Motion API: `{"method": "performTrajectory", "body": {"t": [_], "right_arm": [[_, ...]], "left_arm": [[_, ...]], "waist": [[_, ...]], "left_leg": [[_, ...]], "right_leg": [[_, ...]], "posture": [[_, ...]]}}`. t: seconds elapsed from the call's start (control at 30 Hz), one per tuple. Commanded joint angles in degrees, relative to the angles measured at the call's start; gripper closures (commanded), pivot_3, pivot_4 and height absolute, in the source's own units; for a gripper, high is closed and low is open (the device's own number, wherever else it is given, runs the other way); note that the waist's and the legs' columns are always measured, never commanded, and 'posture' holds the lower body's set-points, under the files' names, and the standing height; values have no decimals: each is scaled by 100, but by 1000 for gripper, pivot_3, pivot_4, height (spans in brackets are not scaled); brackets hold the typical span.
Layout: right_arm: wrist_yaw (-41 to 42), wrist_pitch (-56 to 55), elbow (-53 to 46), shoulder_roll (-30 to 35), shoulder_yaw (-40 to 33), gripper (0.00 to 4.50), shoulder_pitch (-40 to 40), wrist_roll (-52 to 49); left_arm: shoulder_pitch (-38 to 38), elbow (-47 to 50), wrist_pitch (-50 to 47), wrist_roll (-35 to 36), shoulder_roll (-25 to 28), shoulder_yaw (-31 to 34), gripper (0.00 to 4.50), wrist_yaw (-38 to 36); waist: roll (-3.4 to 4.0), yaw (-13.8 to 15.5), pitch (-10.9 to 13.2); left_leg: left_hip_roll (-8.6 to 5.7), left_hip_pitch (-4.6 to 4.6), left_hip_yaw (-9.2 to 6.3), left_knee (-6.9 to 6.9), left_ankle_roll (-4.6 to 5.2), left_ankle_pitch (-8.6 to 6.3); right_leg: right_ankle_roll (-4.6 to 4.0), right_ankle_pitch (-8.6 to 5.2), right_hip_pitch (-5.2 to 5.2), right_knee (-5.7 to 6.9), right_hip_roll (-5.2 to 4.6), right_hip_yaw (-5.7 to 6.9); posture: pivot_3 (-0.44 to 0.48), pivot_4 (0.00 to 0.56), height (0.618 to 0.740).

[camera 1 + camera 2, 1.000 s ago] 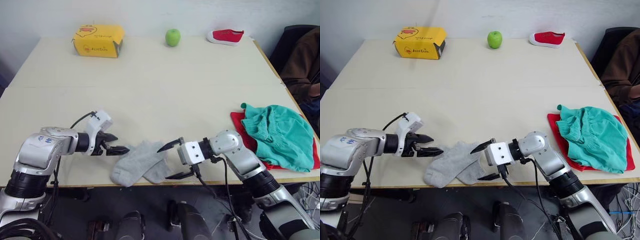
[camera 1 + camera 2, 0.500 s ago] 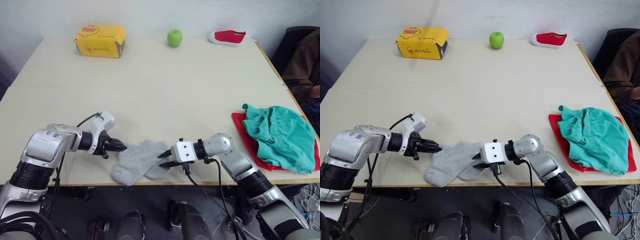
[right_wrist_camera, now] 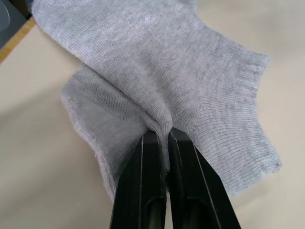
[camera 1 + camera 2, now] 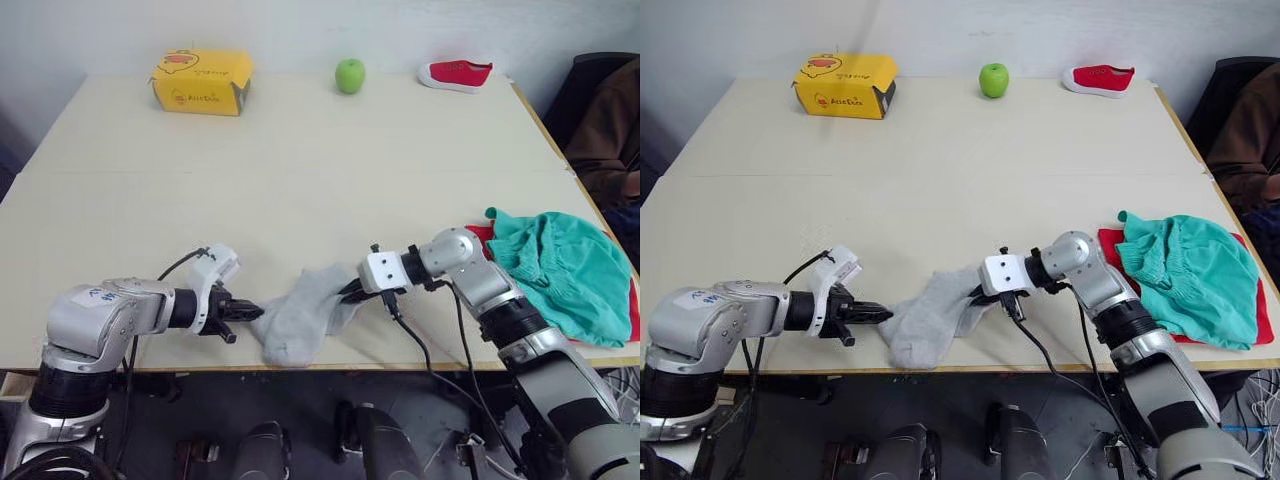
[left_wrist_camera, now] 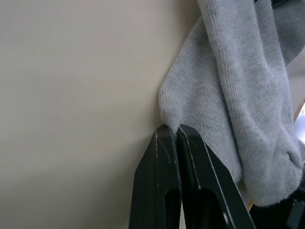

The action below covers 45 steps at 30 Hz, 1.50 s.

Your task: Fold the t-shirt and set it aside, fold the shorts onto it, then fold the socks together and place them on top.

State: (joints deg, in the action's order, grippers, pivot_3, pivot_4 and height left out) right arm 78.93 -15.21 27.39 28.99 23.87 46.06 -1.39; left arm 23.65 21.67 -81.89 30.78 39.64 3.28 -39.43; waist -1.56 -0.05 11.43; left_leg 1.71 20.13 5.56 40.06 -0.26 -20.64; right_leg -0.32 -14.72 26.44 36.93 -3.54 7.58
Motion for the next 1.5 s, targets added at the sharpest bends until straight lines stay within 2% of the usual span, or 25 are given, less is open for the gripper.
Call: {"method": "performTrajectory", "body": {"t": [0.03, 0.13, 0.3, 0.4, 0.5, 0.6, 0.67, 0.77, 0.83, 0.93, 1.03, 1.3, 1.5], "right_arm": [[274, -252, -65, 38, -72, 4460, -111, -114], [352, -270, -214, 68, -69, 4460, -262, -150], [245, -117, -256, 78, -160, 4460, -291, -150], [228, 84, -338, 117, -251, 3724, -289, -239], [281, 425, -716, 222, -392, 2739, -393, -423], [303, 1167, -1378, 415, -599, 1669, -542, -760], [287, 2049, -1946, 590, -805, 973, -636, -1133], [88, 3272, -2509, 721, -1056, 957, -693, -1607], [-150, 4028, -2694, 728, -1149, 957, -651, -1770], [-514, 4869, -2703, 624, -1114, 957, -519, -1798], [-873, 5259, -2356, 355, -949, 957, -287, -1619], [-1422, 6081, -1412, -158, -735, 957, 338, -1374], [-1477, 6209, -917, -260, -574, 957, 540, -1192]], "left_arm": [[148, -11, 344, -128, -438, 259, 4488, 518], [384, -320, 707, -305, -555, 157, 4488, 711], [587, -616, 833, -255, -494, -13, 4488, 637], [526, -586, 764, -170, -308, -145, 4500, 480], [423, -525, 736, -89, -70, -143, 3831, 339], [363, -445, 756, -58, 272, -19, 2866, 234], [242, -280, 604, 135, 595, 235, 2219, 34], [-96, 57, 370, 576, 1057, 600, 1311, -379], [-436, 315, 118, 975, 1295, 893, 1311, -670], [-1020, 744, -296, 1531, 1340, 1285, 1311, -857], [-1375, 1078, -186, 1553, 1151, 1151, 1311, -594], [-1476, 1007, -219, 1545, 235, 933, 1311, 184], [-1570, 962, -31, 1468, -9, 633, 1311, 425]], "waist": [[0, 8, 0], [0, 14, 0], [0, -7, -1], [0, -5, 0], [0, -4, 0], [0, 0, 0], [1, 0, 0], [3, -11, 1], [3, -19, 1], [4, -10, 1], [4, -9, 2], [4, -5, 1], [9, 10, -3]], "left_leg": [[-1, -1, 0, 0, 0, 0], [-1, -1, -2, 1, 0, 0], [1, -4, 1, -3, -3, 0], [2, -4, 2, -3, -5, 1], [2, -3, 1, -3, -5, 1], [2, -1, 0, -3, -5, 0], [2, 0, 0, -3, -5, 0], [4, -2, -1, -5, -7, -1], [7, -2, -1, -8, -9, -2], [5, -4, -1, -9, -10, -3], [2, -3, -1, -7, -9, -3], [-1, 1, -4, -7, -8, -1], [-4, -2, -5, -7, -6, -1]], "right_leg": [[0, 0, -2, -1, 0, 0], [0, 0, -3, -1, 0, 2], [0, 0, -1, 0, 1, 2], [0, 0, -1, 1, 1, 2], [0, 0, -1, 1, 0, 2], [0, 0, 1, -1, 0, 2], [0, 0, 1, -2, 0, 2], [0, 0, 4, -2, 0, 2], [-4, -3, 5, -3, 1, 2], [-8, -5, 5, -9, -1, 2], [-9, -5, 5, -19, -4, 1], [-8, -5, 5, -7, -3, 1], [-8, -5, 1, -10, -6, 1]], "posture": [[0, 150, 740], [0, 150, 740], [0, 150, 740], [0, 150, 740], [0, 150, 740], [0, 150, 740], [0, 150, 740], [0, 150, 740], [0, 150, 740], [0, 150, 740], [0, 150, 740], [0, 150, 740], [0, 150, 740]]}}
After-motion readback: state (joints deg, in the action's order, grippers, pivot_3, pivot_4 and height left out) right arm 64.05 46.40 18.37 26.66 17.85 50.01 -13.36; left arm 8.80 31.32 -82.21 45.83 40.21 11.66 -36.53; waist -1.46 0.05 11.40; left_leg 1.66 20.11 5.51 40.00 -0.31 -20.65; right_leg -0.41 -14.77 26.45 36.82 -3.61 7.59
